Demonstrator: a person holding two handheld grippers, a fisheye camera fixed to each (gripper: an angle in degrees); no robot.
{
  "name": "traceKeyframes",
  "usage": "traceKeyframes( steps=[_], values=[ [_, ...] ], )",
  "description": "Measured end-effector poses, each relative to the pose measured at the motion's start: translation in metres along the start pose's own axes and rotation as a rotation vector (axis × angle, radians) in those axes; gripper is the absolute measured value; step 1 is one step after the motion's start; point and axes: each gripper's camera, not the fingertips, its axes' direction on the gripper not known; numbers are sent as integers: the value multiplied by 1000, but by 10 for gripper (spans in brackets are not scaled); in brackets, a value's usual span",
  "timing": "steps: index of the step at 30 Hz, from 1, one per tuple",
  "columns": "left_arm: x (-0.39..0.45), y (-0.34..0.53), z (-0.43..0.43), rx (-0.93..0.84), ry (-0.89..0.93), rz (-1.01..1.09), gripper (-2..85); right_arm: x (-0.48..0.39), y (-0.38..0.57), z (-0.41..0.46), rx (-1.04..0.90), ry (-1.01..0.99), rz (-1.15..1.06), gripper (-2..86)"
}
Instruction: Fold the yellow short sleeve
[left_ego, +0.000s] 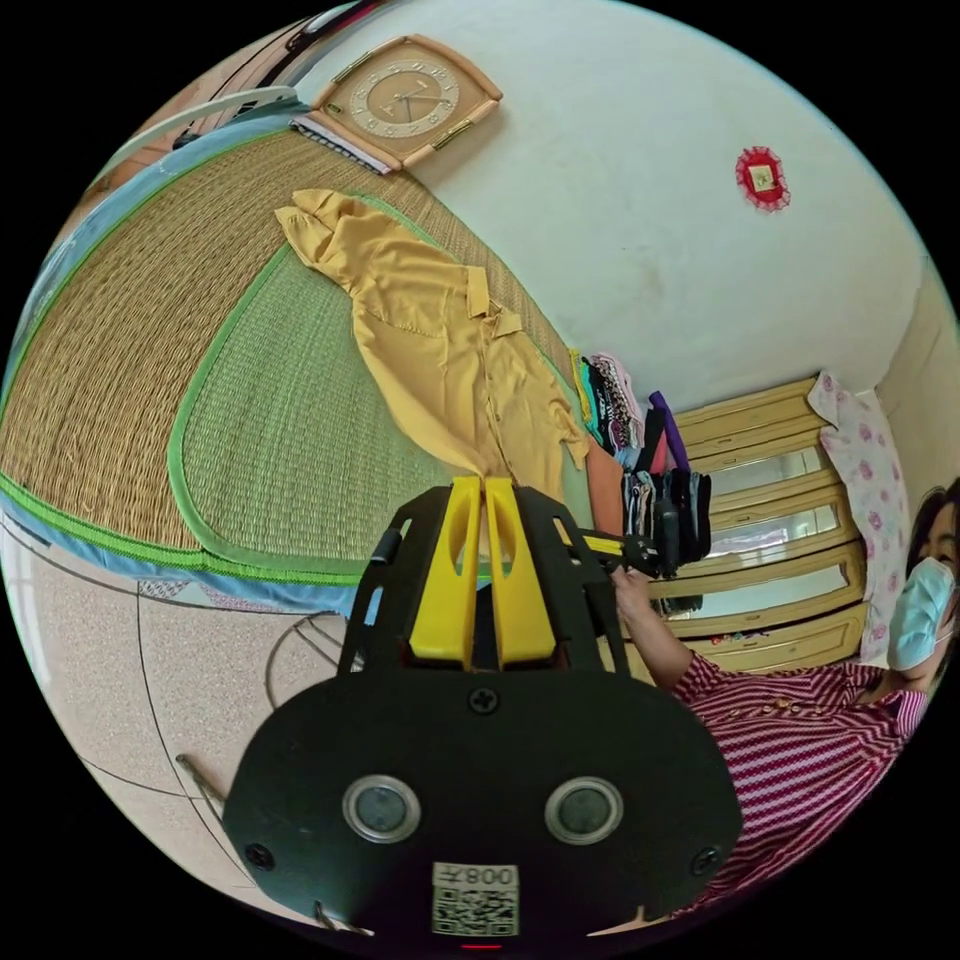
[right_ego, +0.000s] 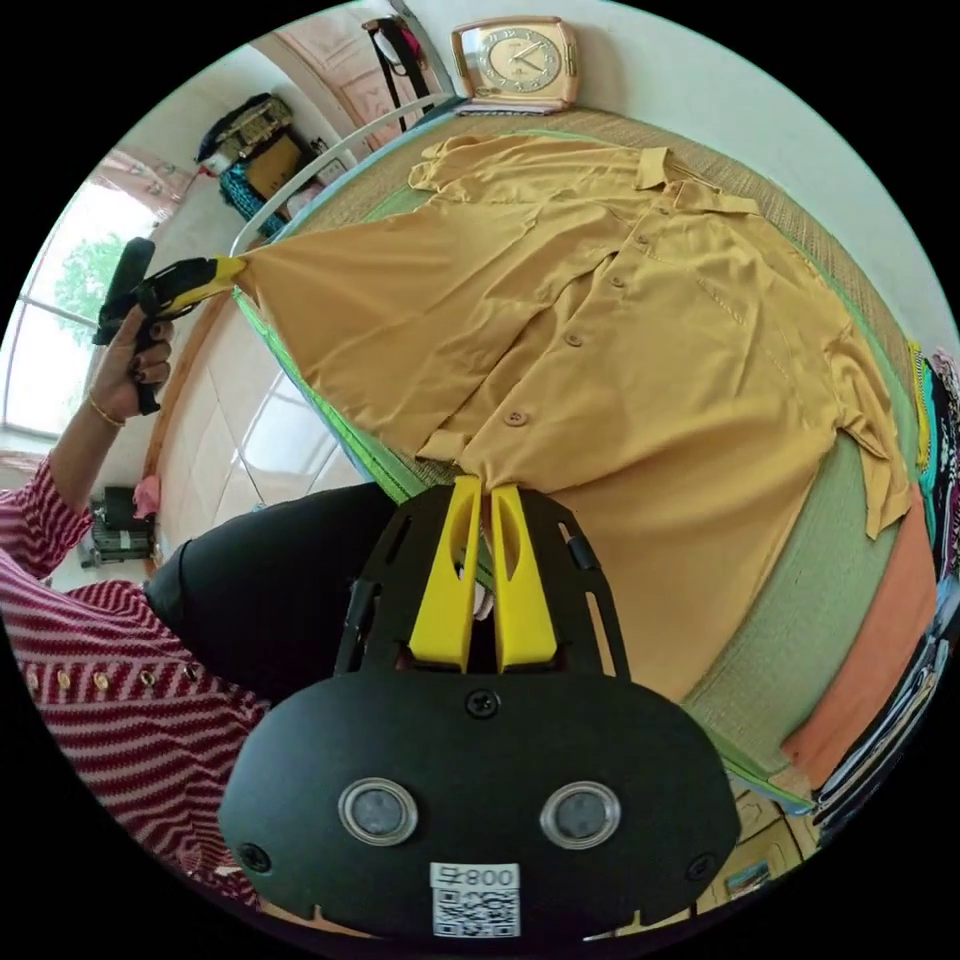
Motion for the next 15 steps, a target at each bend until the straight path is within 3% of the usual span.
traceKeyframes(
  steps=[7, 12, 15],
  values=[
    [22, -12, -7, 4, -9, 33, 6, 115, -21, -37, -9, -595, 32, 22],
    [12, -8, 13, -72, -125, -47, 14, 120, -28, 38, -206, -666, 66, 61],
    [17, -3, 14, -57, -129, -69, 27, 112, -23, 59, -216, -665, 75, 82]
  ],
)
